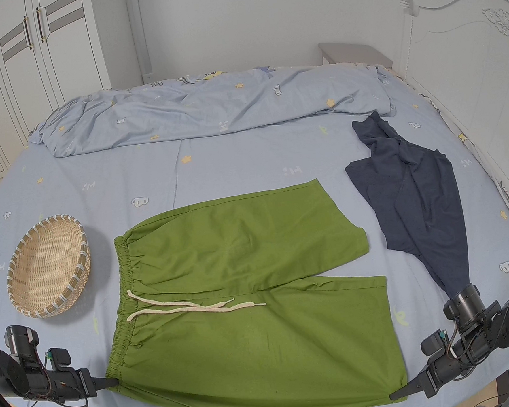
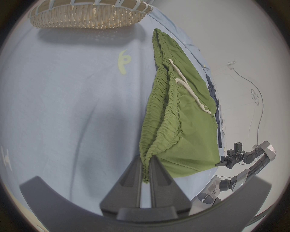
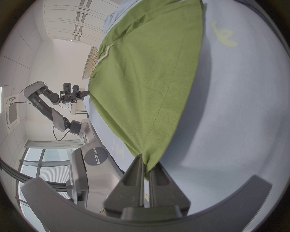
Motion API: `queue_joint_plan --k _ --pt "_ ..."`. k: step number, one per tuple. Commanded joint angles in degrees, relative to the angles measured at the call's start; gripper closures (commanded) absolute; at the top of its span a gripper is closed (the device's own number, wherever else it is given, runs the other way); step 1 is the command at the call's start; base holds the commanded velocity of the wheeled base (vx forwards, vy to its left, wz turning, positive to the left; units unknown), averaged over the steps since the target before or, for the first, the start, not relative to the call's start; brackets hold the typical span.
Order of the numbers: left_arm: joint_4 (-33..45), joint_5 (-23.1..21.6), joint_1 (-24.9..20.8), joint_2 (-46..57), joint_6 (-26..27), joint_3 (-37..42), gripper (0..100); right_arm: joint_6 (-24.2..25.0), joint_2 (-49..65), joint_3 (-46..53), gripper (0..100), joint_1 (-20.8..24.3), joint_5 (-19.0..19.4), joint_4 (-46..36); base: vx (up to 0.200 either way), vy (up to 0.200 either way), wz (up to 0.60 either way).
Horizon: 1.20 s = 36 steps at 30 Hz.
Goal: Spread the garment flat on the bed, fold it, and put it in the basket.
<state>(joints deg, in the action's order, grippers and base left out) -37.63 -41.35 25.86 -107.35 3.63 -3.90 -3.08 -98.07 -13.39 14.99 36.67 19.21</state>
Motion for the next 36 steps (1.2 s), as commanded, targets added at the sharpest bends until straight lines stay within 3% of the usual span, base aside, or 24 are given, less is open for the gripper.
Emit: queue_joint_plan --k 1,4,8,9,10,13,14,17,20,21,23,26,31,36 --pt "-0.2 0.0 -0.4 2.5 -0.1 0.0 100 2.6 5.7 -1.9 100 0.7 0.0 -0.2 0.000 0.000 0.00" --pt "-0.2 0.0 -1.0 6.5 -0.2 -0.2 100 7.1 9.5 -6.0 100 0.7 -0.1 -2.3 0.000 0.000 0.00" --pt "0.0 0.0 -1.7 10.1 -2.2 -1.4 100 8.4 11.1 -10.2 100 0.7 -0.1 -5.9 0.000 0.000 0.00" --pt "0.5 0.4 -4.4 14.4 -10.0 -4.3 100 8.8 13.5 -14.9 100 0.5 -0.1 -11.2 0.000 0.000 0.00" --pt "0.6 0.5 -5.9 16.1 -14.4 -5.8 100 9.3 14.8 -16.9 100 0.6 -0.1 -13.6 0.000 0.000 0.00" --pt "1.7 0.7 -8.5 19.3 -22.6 -9.9 100 12.1 17.8 -23.5 100 0.7 -0.2 -19.7 0.000 0.000 0.00" --pt "1.9 0.7 -8.7 19.5 -22.8 -10.2 100 12.4 18.1 -24.2 100 0.7 -0.2 -20.2 0.000 0.000 0.00" --pt "6.7 0.7 -9.8 19.8 -23.2 -15.7 100 14.8 18.7 -32.0 100 0.9 -5.3 -23.0 0.000 0.000 0.00" --pt "13.6 1.1 -9.9 19.3 -24.1 -22.8 100 15.0 16.6 -37.7 100 3.6 -15.4 -23.1 0.000 0.000 0.00" --pt "13.6 1.1 -9.9 19.3 -24.1 -22.8 100 15.0 16.6 -37.7 100 3.6 -15.4 -23.1 0.000 0.000 0.00" --pt "20.3 3.8 -11.1 18.5 -26.1 -30.7 100 15.1 12.6 -43.1 100 5.0 -20.2 -22.8 0.000 0.000 0.00" --pt "24.2 8.2 -12.8 16.4 -28.4 -37.2 100 15.9 9.0 -49.1 100 5.7 -20.7 -22.8 0.000 0.000 0.00" --pt "25.3 8.7 -13.0 12.9 -28.9 -42.0 100 17.2 4.9 -57.0 100 6.5 -22.3 -22.8 0.000 0.000 0.00" --pt "25.3 8.7 -13.0 10.1 -24.5 -44.4 100 17.0 0.1 -66.2 100 6.5 -23.7 -23.8 0.000 0.000 0.00"
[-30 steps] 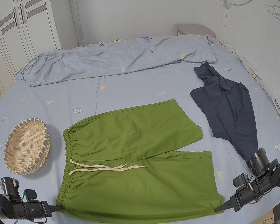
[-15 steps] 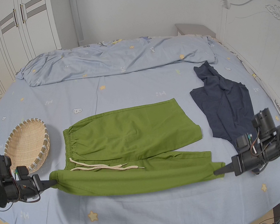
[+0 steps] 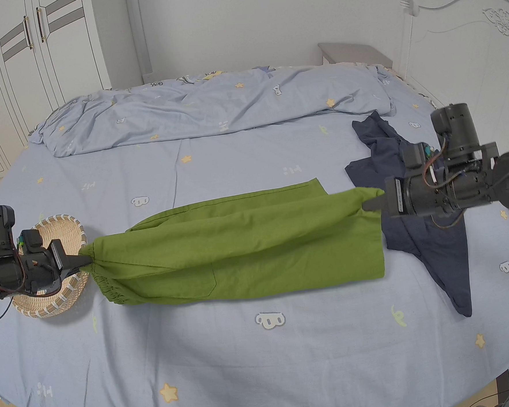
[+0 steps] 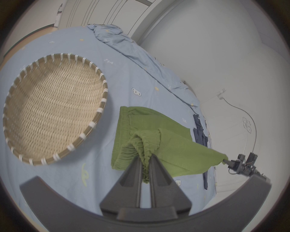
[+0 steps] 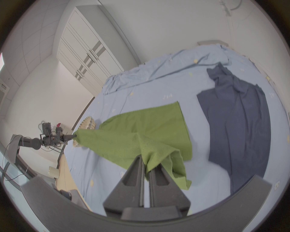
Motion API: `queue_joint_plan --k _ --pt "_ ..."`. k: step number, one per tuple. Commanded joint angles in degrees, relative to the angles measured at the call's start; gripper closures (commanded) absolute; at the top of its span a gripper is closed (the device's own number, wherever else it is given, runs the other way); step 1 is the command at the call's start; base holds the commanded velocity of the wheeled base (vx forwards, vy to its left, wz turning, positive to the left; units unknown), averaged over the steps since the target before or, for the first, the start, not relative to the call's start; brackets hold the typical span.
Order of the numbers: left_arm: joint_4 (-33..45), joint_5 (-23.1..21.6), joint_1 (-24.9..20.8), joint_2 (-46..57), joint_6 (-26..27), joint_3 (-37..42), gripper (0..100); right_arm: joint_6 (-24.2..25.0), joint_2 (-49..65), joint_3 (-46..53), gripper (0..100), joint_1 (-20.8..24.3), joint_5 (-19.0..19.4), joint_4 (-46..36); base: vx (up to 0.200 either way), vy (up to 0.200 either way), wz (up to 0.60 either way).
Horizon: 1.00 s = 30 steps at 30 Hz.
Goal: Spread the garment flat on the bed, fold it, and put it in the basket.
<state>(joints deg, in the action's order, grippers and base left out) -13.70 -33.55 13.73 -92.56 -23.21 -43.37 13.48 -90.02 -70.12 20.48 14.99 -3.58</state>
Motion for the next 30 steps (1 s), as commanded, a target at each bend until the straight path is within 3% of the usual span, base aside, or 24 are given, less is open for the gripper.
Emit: queue_joint_plan --k 1,4,8,18,24,30 --pt "1.4 0.9 -0.9 -4.7 2.4 -4.9 100 0.4 -8.0 -9.5 100 1.1 -2.0 -1.0 0.000 0.000 0.00" --pt "1.5 0.8 -1.2 -7.5 4.0 -6.9 100 0.3 -9.8 -13.6 100 1.1 -3.0 -3.2 0.000 0.000 0.00" --pt "2.1 0.5 -1.9 -9.5 3.0 -9.7 100 0.0 -12.0 -17.4 100 1.5 -7.7 -3.0 0.000 0.000 0.00" --pt "1.9 -0.7 -1.8 -10.3 1.1 -11.2 100 -0.9 -14.2 -18.5 100 1.1 -9.5 3.8 0.000 0.000 0.00" --pt "1.8 -0.9 -0.5 -10.4 1.1 -12.1 100 -1.7 -15.9 -18.8 100 1.1 -12.5 8.3 0.000 0.000 0.00" --pt "1.7 -0.9 -0.7 -11.4 1.1 -12.7 100 -2.1 -17.3 -19.3 100 0.6 -12.6 9.3 0.000 0.000 0.00"
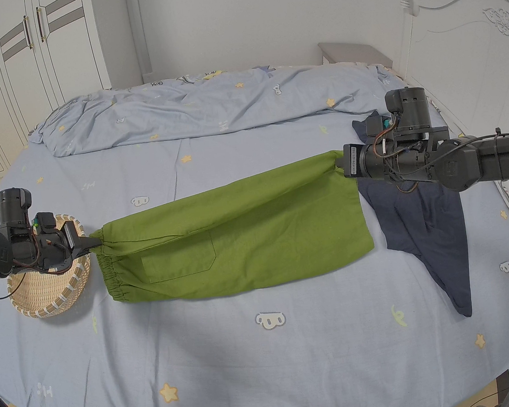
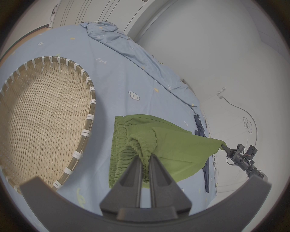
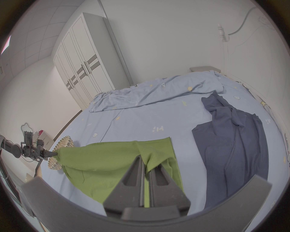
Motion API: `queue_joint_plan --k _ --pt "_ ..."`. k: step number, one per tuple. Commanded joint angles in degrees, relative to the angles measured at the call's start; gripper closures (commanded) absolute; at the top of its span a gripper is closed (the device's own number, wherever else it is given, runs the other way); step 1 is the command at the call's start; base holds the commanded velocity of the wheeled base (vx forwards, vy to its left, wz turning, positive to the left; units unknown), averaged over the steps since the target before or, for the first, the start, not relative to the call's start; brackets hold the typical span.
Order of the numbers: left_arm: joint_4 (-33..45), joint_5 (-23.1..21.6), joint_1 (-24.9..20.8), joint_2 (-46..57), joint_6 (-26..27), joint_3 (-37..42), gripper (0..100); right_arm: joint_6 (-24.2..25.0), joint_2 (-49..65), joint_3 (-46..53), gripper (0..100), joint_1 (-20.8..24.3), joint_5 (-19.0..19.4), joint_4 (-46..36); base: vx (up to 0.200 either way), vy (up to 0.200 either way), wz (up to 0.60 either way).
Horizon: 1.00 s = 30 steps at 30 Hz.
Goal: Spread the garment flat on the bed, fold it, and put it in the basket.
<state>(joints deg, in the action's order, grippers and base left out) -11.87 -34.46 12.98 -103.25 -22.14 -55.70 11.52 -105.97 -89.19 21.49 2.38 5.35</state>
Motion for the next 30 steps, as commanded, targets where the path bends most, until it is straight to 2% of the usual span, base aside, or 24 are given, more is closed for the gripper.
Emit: queue_joint_plan --k 1,17,25,30 --pt "-0.1 0.1 0.1 -0.9 0.0 -0.4 100 -0.1 -1.4 -0.2 100 -0.5 0.0 1.4 0.000 0.000 0.00" --pt "-0.5 0.1 -1.1 -2.4 0.5 -2.4 100 -1.6 -7.0 -4.6 100 -2.1 -0.1 4.9 0.000 0.000 0.00" --pt "-1.0 0.2 -0.1 -3.8 0.3 -3.2 100 -1.9 -13.2 -12.2 100 -1.9 -0.1 6.3 0.000 0.000 0.00" --pt "-1.0 0.1 0.5 -3.8 0.4 -3.2 100 -1.9 -13.8 -12.8 100 -1.7 -0.1 6.2 0.000 0.000 0.00"
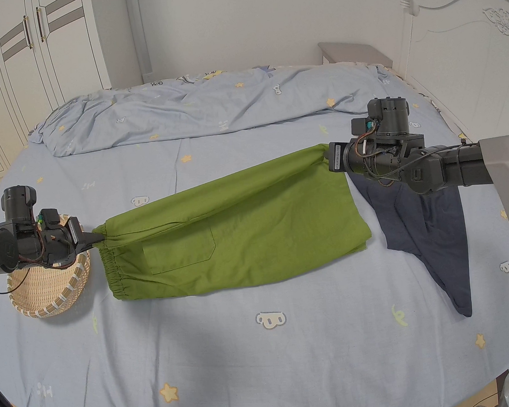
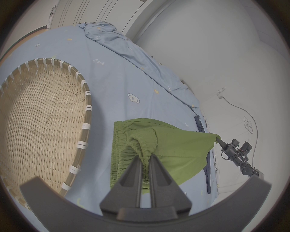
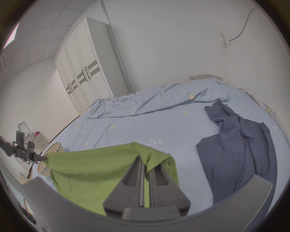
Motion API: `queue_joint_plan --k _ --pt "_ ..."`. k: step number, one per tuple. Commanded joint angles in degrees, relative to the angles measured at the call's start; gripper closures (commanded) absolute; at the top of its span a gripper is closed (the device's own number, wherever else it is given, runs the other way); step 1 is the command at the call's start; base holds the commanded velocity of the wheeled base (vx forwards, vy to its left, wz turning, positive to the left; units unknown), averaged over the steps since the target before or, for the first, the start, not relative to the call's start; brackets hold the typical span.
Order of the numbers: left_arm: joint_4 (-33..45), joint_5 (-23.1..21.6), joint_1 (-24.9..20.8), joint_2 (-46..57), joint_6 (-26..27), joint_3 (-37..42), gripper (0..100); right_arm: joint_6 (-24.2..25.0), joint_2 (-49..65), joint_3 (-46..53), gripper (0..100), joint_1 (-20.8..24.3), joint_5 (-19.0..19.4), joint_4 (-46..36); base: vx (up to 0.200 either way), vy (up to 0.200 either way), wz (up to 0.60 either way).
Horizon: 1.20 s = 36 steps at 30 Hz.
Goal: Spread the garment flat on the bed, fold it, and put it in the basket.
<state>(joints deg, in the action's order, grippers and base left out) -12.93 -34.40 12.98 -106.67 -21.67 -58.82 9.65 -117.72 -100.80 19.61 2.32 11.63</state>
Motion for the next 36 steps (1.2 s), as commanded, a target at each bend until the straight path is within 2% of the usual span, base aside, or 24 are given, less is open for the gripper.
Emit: queue_joint_plan --k 1,16,19,36 --pt "0.0 0.0 0.5 -0.4 0.0 -0.1 100 0.0 -2.1 -1.1 100 0.2 0.0 0.0 0.000 0.000 0.00" --pt "-0.3 0.1 -0.9 -3.7 0.1 -2.4 100 0.4 -2.3 1.7 100 -0.2 -0.1 0.0 0.000 0.000 0.00" --pt "-0.3 0.6 -2.4 -5.5 -0.1 -3.8 100 0.3 -2.4 1.8 100 -0.3 -2.1 0.0 0.000 0.000 0.00" --pt "-0.3 0.7 -2.7 -6.7 -0.4 -5.6 100 0.6 -3.9 1.8 100 -0.2 -2.3 0.1 0.000 0.000 0.00"
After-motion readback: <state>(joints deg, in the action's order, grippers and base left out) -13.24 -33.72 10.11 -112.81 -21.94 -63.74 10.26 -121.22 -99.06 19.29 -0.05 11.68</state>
